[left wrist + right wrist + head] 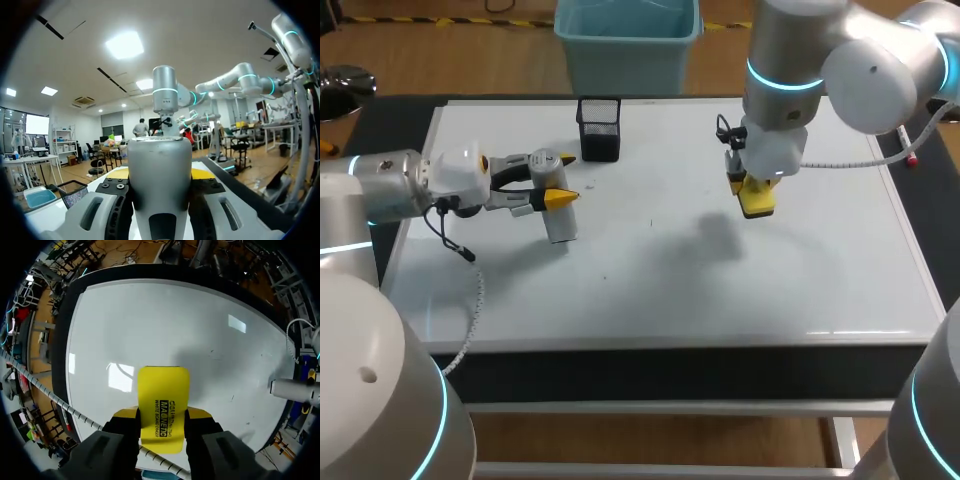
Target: Pick up the inspection probe, press it on each red-marked spot on the whiteboard one by one, put down the probe, pick up the eraser, and wipe off all the red marks.
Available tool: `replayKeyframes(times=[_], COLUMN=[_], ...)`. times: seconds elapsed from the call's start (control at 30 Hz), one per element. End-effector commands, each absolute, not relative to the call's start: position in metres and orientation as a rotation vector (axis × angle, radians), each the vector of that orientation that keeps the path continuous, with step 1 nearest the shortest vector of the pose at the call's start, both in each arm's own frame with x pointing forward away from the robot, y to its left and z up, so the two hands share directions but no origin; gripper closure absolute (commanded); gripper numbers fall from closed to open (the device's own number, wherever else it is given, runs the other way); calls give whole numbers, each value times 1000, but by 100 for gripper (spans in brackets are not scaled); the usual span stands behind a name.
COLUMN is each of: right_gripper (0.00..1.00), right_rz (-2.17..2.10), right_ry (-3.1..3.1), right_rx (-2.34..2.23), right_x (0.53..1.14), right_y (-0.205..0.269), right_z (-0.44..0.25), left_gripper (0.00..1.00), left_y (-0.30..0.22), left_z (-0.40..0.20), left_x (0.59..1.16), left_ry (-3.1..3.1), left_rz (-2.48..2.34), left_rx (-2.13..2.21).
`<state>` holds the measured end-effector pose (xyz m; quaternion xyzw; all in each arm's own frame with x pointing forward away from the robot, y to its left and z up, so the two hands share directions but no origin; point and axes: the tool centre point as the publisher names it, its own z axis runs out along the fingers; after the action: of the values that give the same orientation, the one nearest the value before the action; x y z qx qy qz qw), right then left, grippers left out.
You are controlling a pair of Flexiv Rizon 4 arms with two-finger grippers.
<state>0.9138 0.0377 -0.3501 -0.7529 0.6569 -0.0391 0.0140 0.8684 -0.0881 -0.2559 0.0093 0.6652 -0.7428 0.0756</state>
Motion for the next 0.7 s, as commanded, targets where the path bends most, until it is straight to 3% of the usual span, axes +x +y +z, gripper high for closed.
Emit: replayKeyframes(times=[0.03, 0.7], right_gripper=[100, 100], right_rz=[-134, -40], right_ry=[2053, 2051], right_rx=[-2347, -2374], right_x=[937, 1024], right_y=[49, 82], right_z=[-358, -383], left_gripper=[100, 100], left_y=[-88, -88], left_z=[-255, -255], left_x=[868, 868], left_ry=[1993, 1993], left_rz=[-2225, -2225], left_rx=[27, 27])
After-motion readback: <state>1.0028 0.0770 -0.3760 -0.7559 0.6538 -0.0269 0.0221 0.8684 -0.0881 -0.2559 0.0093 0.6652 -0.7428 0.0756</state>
